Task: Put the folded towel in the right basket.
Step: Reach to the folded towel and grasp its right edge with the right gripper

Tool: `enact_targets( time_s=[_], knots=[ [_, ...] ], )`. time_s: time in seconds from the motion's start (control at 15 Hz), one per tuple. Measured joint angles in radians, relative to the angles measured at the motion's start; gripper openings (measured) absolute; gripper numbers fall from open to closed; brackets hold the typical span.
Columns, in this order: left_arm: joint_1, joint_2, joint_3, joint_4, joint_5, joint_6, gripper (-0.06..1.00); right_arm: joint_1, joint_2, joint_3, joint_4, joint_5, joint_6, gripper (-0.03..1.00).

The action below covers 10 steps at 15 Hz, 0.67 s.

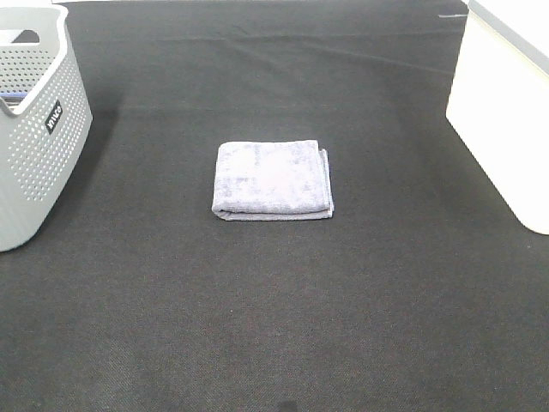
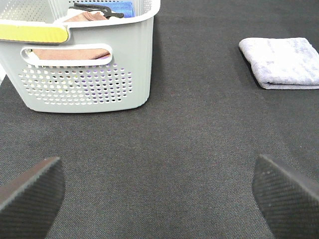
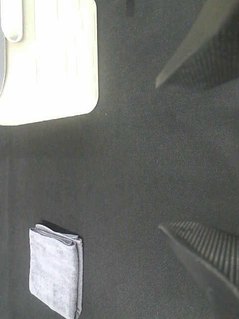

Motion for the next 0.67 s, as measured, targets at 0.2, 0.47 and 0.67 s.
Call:
enact_targets(
  time_s=[0.2, 0.47, 0.67],
  knots=[
    [0.0, 0.0, 0.0, 0.0, 0.0, 0.0, 0.97, 0.0, 0.0, 0.0, 0.0, 0.0, 0.0, 0.69],
    [0.0, 0.0, 0.0, 0.0, 0.0, 0.0, 0.97, 0.0, 0.0, 0.0, 0.0, 0.0, 0.0, 0.69],
    [0.0, 0.0, 0.0, 0.0, 0.0, 0.0, 0.97, 0.0, 0.0, 0.0, 0.0, 0.0, 0.0, 0.69]
  ],
)
